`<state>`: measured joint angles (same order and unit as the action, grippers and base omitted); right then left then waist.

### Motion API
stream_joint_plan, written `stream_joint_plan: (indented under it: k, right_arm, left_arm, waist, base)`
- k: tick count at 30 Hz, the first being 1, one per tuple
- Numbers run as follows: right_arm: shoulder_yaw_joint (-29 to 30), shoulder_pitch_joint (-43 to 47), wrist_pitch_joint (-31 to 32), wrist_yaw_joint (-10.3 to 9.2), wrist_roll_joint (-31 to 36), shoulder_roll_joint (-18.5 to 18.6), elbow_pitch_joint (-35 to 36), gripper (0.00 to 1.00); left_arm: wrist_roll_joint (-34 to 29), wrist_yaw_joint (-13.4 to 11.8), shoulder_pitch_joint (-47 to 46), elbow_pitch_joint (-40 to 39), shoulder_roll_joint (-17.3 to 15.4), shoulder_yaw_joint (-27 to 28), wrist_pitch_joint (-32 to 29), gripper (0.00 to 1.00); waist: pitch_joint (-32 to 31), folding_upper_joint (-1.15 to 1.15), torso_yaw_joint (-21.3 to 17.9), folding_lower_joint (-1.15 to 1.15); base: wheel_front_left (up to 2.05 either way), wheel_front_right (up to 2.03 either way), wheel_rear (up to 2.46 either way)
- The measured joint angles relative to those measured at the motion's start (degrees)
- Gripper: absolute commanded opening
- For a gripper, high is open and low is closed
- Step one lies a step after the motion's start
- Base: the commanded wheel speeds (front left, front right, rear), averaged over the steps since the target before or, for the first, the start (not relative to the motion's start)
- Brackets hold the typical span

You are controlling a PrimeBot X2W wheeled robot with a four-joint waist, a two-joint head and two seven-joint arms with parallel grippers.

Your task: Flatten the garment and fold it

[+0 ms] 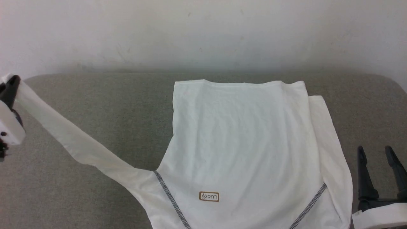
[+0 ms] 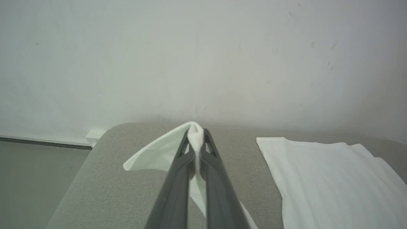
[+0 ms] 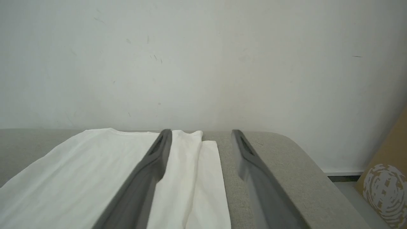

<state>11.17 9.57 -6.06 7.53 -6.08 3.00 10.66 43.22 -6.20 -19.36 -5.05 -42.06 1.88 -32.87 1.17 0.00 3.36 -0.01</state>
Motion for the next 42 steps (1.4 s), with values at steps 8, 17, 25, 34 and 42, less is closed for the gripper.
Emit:
stream_joint_plan:
  k: [8,17,25,34,42]
  right_arm:
    - [1.3,0.6,0.5,0.0,0.0,0.0,1.3,1.0]
    - [4.1,0.4,1.0,0.0,0.1,0.0,3.3,1.0]
    - [7.0,0.1,1.5,0.0,0.0,0.0,5.2,1.0]
    - [7.1,0.0,1.9,0.0,-0.5,0.0,5.6,1.0]
    - [5.1,-1.2,1.3,0.0,-1.1,0.0,4.4,1.0]
  left_arm:
    - [-1.6,-0.4,-2.3,-9.7,4.8,-8.2,-1.0,0.0]
    - [-5.3,0.7,-10.0,-13.9,18.8,-25.4,-1.3,0.0]
    - [-10.4,2.7,-11.5,-6.5,30.5,-39.5,3.8,0.0]
    - [-16.2,6.5,-7.8,8.9,37.8,-56.2,10.7,0.0]
    - [-18.4,9.2,-6.9,22.3,38.9,-65.5,13.3,0.0]
  waist:
    - [-2.0,0.0,0.2,0.0]
    - [0.5,0.0,-0.4,0.02]
    - [2.6,0.0,-1.5,0.02]
    - [4.6,0.0,-3.5,0.01]
    - [6.4,0.0,-5.7,0.01]
  base:
    - [0.0,0.0,0.0]
    - [0.0,0.0,0.0]
    - [0.0,0.0,0.0]
    - [0.0,0.0,0.0]
    - [0.0,0.0,0.0]
